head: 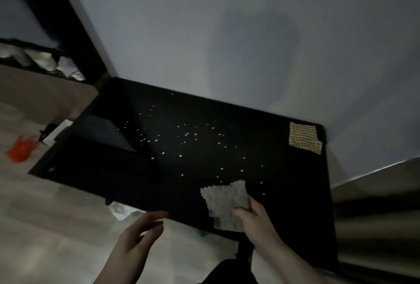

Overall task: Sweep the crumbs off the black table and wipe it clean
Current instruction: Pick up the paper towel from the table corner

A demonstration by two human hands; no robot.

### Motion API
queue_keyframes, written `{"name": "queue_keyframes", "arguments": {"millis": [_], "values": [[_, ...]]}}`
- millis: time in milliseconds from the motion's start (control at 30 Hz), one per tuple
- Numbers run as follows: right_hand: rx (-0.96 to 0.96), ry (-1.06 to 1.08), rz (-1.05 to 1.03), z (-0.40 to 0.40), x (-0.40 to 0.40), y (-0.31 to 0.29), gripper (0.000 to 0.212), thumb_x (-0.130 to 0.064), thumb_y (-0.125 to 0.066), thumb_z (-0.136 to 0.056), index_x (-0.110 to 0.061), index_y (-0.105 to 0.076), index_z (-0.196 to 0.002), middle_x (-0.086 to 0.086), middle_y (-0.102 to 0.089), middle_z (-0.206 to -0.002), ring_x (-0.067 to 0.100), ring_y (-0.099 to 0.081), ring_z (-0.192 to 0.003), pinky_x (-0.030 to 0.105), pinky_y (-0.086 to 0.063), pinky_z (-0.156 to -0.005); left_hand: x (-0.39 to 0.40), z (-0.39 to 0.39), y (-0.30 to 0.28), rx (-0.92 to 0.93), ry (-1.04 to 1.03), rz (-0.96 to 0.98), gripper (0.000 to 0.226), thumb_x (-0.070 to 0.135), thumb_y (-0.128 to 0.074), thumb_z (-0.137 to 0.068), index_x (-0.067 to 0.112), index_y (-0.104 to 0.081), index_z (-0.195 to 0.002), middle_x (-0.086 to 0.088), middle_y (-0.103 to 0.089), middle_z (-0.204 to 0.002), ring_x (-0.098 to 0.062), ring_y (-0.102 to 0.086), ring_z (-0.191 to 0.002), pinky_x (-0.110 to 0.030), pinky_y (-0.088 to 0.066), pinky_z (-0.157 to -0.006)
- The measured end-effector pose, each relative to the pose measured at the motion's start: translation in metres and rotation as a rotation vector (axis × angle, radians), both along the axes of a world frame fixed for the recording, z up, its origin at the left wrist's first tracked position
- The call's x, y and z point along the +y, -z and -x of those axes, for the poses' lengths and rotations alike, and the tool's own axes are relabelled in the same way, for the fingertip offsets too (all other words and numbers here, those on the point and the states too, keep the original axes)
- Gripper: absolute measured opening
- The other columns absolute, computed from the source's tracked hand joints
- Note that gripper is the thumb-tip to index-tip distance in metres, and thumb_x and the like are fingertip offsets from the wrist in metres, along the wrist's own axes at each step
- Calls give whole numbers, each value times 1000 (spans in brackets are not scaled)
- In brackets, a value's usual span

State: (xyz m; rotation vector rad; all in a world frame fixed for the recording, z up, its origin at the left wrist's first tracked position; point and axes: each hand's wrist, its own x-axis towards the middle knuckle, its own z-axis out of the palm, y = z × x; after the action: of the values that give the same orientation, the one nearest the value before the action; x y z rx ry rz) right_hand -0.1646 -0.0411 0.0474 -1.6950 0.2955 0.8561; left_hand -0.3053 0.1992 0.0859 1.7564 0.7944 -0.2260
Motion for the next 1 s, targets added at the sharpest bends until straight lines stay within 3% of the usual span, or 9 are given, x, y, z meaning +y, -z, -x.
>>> {"name": "queue_keyframes", "arguments": {"millis": [100, 233, 333, 533, 600, 700, 767, 867, 1000], "values": [[92, 90, -23, 47, 42, -1, 35, -12, -61, -99, -21, -69, -132, -5, -80, -112, 16, -72, -112, 44, -52, -109, 39, 37, -5, -39, -9, 15, 41, 12, -62, -99, 49, -78, -107, 12, -78, -113, 7, -69, -109, -35, -50, -104], [173, 198, -142, 89, 76, -17, 27, -5, -53, -102, -16, -72, -117, 5, -82, -103, 21, -79, -96, 37, -59, -85, 83, 63, -7, -63, -27, 43, 30, 21, -63, -101, 45, -78, -112, 12, -77, -115, -2, -69, -115, -50, -48, -113], [162, 283, -147, 99, 91, -18, 22, -8, -55, -102, -9, -72, -117, 6, -82, -95, 30, -77, -98, 39, -58, -79, 107, 63, -9, -79, -36, 44, 35, 15, -59, -102, 43, -78, -113, 14, -78, -115, -4, -69, -117, -52, -47, -115], [44, 288, -94, 87, 132, -15, 16, -20, -65, -101, -20, -75, -113, 0, -82, -102, 21, -75, -107, 36, -59, -85, 155, 50, -14, -80, -42, 53, 36, 17, -55, -105, 42, -78, -113, 16, -77, -117, -7, -67, -122, -47, -46, -116], [1, 223, -94, 76, 154, -13, 16, -23, -66, -101, -27, -76, -113, -6, -81, -107, 14, -76, -106, 33, -59, -90, 176, 47, -14, -64, -54, 17, 36, 15, -56, -104, 42, -78, -114, 15, -77, -116, -6, -67, -120, -46, -47, -114], [-31, 63, -100, 55, 198, -15, 15, -29, -64, -102, -33, -73, -114, -18, -79, -106, -1, -74, -101, 19, -58, -80, 209, 45, -17, -14, -110, -24, 39, 12, -60, -102, 45, -78, -110, 16, -78, -110, -5, -68, -116, -42, -48, -108], [-33, -44, -119, 37, 231, -18, 18, -29, -63, -103, -34, -72, -117, -18, -78, -110, 0, -73, -106, 21, -59, -88, 229, 43, -21, 12, -152, -31, 36, 14, -60, -102, 43, -78, -113, 14, -79, -110, -7, -69, -118, -47, -48, -112], [-60, -129, -162, 12, 275, -19, 26, -25, -61, -104, -28, -70, -129, -11, -77, -120, 4, -71, -115, 28, -57, -100, 260, 39, -19, 13, -199, -43, 27, 26, -63, -100, 41, -78, -116, 8, -80, -112, -9, -68, -121, -54, -46, -115], [-125, -184, -203, -11, 312, -24, 30, -25, -60, -105, -25, -66, -135, -9, -75, -125, 5, -69, -119, 28, -57, -102, 299, 22, -20, -2, -254, -23, 43, 47, -58, -78, 41, -78, -116, 11, -78, -118, -17, -67, -126, -59, -43, -117]]}}
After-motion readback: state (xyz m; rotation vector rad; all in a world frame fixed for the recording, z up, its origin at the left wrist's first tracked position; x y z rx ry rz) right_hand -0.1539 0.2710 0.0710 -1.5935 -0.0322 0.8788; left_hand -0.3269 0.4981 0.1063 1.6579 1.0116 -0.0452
